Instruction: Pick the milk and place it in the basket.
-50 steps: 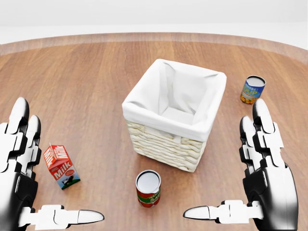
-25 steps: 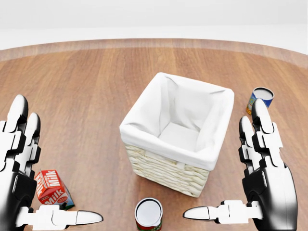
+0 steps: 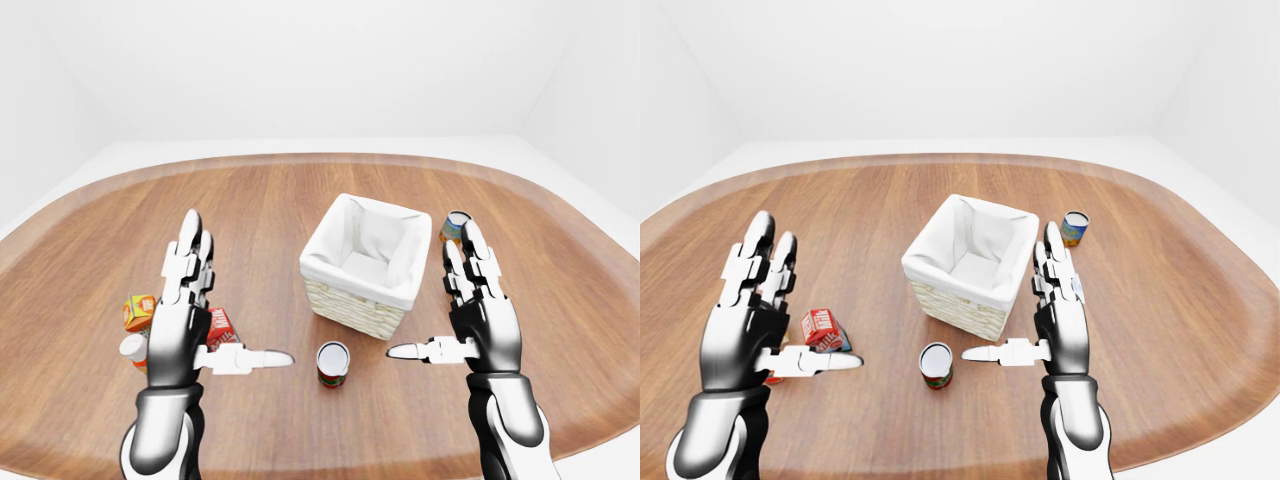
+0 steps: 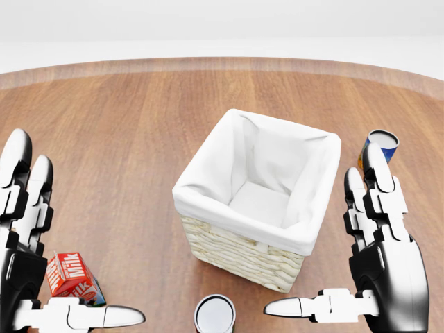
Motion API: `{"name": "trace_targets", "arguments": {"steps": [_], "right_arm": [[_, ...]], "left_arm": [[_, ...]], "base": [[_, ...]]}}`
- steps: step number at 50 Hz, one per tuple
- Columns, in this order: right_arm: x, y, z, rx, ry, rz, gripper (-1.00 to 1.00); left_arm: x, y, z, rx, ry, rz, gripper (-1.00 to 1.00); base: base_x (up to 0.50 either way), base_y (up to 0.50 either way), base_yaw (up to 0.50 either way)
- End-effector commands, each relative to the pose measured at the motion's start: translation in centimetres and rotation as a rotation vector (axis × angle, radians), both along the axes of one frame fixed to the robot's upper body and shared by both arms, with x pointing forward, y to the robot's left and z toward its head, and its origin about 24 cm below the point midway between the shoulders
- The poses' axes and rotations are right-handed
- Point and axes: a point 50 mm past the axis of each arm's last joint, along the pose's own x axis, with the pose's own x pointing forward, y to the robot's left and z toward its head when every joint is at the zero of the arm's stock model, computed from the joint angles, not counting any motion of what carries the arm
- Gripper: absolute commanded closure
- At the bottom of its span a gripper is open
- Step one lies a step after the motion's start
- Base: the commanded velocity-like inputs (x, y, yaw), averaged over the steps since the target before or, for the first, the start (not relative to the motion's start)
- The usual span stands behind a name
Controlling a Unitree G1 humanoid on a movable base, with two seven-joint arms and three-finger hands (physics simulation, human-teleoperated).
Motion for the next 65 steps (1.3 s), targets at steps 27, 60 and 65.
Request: {"name": "trace_targets", "arguments": {"steps": [27,60,65], "right_arm": [[-0.2,-0.2,0.4,0.009,-0.017,-0.006,-1.0],[-0.1,-0.1,0.3,0.007,-0.015,-0.009,-1.0],[0.0,0.0,0.2,0.006,-0.014,-0.011,-1.0]], "left_arm": [[2.2,3.2,-1.2,0.255,0.087,0.175,-1.0],[4.0,5.9,-6.3,0.478,0.267,0.279,-1.0],[4.5,6.1,-6.8,0.467,0.288,0.274,-1.0]], "base": [[0.04,0.0,0.0],[0.0,0.0,0.0],[0.0,0.0,0.0]]}}
